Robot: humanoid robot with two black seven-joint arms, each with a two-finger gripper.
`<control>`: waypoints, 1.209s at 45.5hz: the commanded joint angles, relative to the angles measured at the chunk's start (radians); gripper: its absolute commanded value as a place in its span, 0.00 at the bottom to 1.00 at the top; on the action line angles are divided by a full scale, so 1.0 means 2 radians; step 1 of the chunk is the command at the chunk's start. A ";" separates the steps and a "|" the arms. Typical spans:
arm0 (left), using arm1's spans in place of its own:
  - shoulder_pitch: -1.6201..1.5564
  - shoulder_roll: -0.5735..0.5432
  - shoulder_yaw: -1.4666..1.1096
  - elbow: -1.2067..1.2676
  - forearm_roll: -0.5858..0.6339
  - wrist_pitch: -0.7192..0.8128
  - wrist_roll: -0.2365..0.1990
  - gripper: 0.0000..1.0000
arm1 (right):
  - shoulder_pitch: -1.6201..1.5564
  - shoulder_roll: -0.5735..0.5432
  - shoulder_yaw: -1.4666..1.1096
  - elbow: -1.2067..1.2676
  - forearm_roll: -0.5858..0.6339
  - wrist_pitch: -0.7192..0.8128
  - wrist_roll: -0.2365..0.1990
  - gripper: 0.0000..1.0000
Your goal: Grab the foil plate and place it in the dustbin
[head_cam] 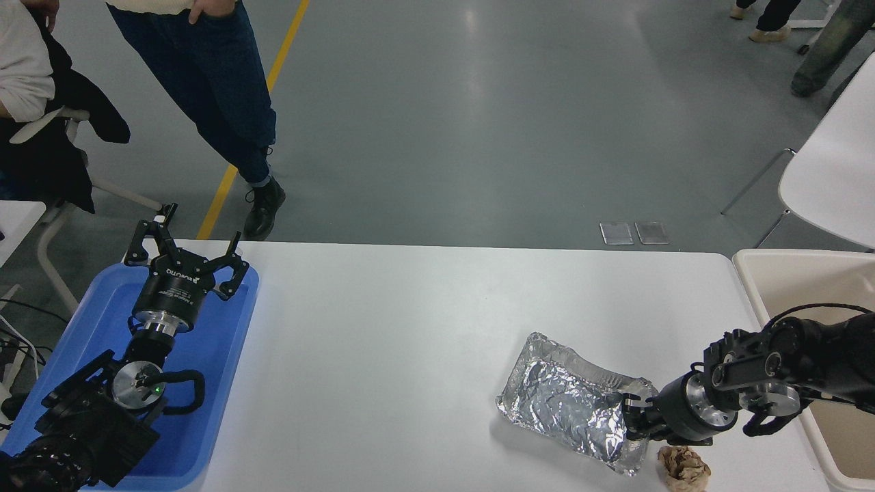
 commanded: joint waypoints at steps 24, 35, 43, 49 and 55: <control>-0.001 -0.001 0.000 0.000 0.001 0.000 0.000 1.00 | 0.088 -0.003 -0.035 0.053 -0.008 0.030 0.001 0.00; -0.001 -0.001 0.000 0.000 0.001 0.000 0.001 1.00 | 0.229 -0.020 -0.094 0.102 -0.027 0.176 0.001 0.00; -0.001 -0.001 0.000 0.000 0.001 0.000 0.001 1.00 | 0.315 -0.066 -0.098 0.103 -0.059 0.278 0.001 0.00; -0.001 -0.001 0.000 0.000 0.001 0.000 0.001 1.00 | 0.397 -0.065 -0.139 0.104 -0.065 0.278 0.001 0.00; -0.001 -0.001 0.000 0.000 0.001 0.000 0.001 1.00 | 0.462 -0.064 -0.166 0.113 -0.065 0.278 0.002 0.00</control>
